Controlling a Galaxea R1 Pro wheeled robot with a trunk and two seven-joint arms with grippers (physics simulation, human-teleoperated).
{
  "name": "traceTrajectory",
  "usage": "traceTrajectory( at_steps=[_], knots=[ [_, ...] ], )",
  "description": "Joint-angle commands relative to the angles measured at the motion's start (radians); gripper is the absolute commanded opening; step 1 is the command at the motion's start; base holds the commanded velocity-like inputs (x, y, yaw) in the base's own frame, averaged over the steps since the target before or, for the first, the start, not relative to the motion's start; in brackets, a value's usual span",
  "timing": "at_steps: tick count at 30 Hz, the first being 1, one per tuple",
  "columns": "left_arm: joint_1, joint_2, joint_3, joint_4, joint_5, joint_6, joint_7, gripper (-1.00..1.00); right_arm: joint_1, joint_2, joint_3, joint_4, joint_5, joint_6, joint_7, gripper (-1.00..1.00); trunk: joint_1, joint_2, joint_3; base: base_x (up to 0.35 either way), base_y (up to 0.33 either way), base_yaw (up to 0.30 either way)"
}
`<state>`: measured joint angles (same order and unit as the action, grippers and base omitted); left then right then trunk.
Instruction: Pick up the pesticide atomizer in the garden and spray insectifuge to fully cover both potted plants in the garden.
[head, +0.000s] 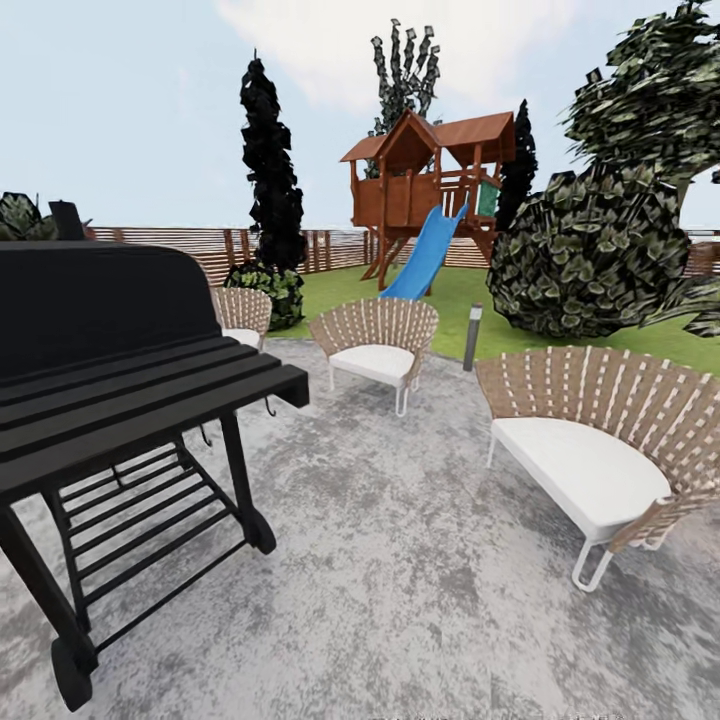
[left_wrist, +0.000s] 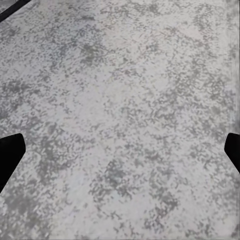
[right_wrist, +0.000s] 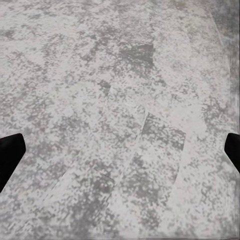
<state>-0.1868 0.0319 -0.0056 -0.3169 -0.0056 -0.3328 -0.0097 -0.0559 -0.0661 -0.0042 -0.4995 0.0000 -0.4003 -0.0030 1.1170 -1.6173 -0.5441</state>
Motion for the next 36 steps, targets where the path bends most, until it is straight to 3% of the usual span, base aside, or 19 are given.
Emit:
traceTrajectory(
  at_steps=[1,20,36],
  knots=[
    [0.000,0.000,0.000,0.000,-0.001,-0.003,-0.001,1.00,-0.001,0.000,0.000,0.001,0.000,-0.003,0.000,1.00,0.004,-0.008,-0.004,0.000,0.000,-0.267],
    [0.000,0.000,0.000,0.000,-0.001,-0.003,-0.001,1.00,-0.001,0.000,0.000,0.001,0.000,-0.003,0.000,1.00,0.077,-0.141,-0.064,0.000,0.000,-0.263],
    [0.000,0.000,-0.001,0.001,-0.001,-0.003,-0.001,1.00,-0.001,0.000,0.000,0.001,0.000,-0.003,-0.001,1.00,0.138,-0.253,-0.129,0.000,0.000,-0.230]
  ],
)
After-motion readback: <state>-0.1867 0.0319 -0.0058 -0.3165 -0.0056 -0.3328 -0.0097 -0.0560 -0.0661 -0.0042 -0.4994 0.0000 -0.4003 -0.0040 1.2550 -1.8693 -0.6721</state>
